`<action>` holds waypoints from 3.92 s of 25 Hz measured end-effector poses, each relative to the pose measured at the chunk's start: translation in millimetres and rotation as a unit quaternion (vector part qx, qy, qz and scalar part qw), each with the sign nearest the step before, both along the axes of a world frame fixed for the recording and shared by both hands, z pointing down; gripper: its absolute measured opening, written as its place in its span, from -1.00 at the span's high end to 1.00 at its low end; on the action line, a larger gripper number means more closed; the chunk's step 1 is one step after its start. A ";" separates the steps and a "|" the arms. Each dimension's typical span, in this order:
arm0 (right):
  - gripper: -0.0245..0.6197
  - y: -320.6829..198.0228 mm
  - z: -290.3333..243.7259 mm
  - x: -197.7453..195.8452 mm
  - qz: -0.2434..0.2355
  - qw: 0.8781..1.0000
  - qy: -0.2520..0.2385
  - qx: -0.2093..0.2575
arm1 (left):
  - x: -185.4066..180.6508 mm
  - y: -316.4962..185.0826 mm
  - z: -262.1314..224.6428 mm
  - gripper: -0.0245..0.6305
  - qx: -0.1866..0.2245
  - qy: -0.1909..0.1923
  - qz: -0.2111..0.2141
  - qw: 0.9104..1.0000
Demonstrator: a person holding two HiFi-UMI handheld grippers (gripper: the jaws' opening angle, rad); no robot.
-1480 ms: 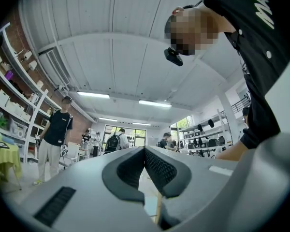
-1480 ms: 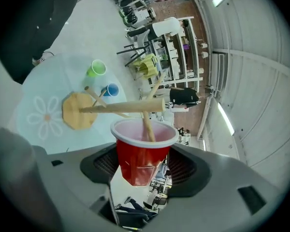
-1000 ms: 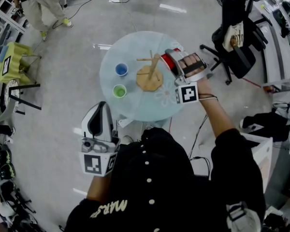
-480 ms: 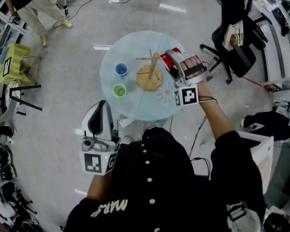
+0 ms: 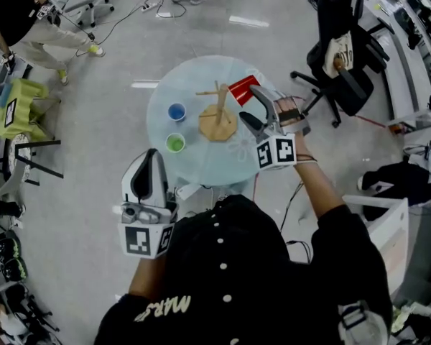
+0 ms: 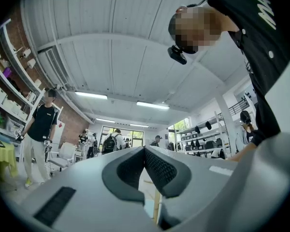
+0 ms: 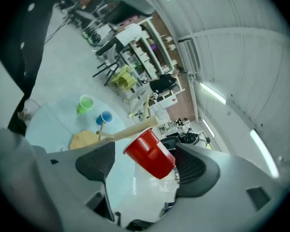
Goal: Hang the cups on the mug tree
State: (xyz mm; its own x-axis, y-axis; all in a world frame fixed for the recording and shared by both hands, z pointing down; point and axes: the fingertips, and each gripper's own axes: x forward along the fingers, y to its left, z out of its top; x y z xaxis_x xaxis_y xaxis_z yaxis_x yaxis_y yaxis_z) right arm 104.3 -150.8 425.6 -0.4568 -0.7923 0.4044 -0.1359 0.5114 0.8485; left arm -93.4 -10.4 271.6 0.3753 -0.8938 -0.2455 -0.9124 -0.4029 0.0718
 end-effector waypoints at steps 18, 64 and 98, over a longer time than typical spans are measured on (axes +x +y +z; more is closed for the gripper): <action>-0.12 69.8 -30.2 -2.1 0.073 0.828 -0.511 -0.218 | -24.3 -7.8 5.6 0.93 -0.013 -0.007 -0.023 1.000; -0.27 41.1 319.8 -235.5 0.057 0.865 -0.320 -0.383 | -145.1 50.0 163.7 0.93 -0.141 -0.022 -0.157 0.977; 0.02 36.6 160.0 -74.5 0.191 0.859 -0.356 -0.316 | -89.0 22.0 43.6 0.93 -0.033 0.007 -0.062 0.998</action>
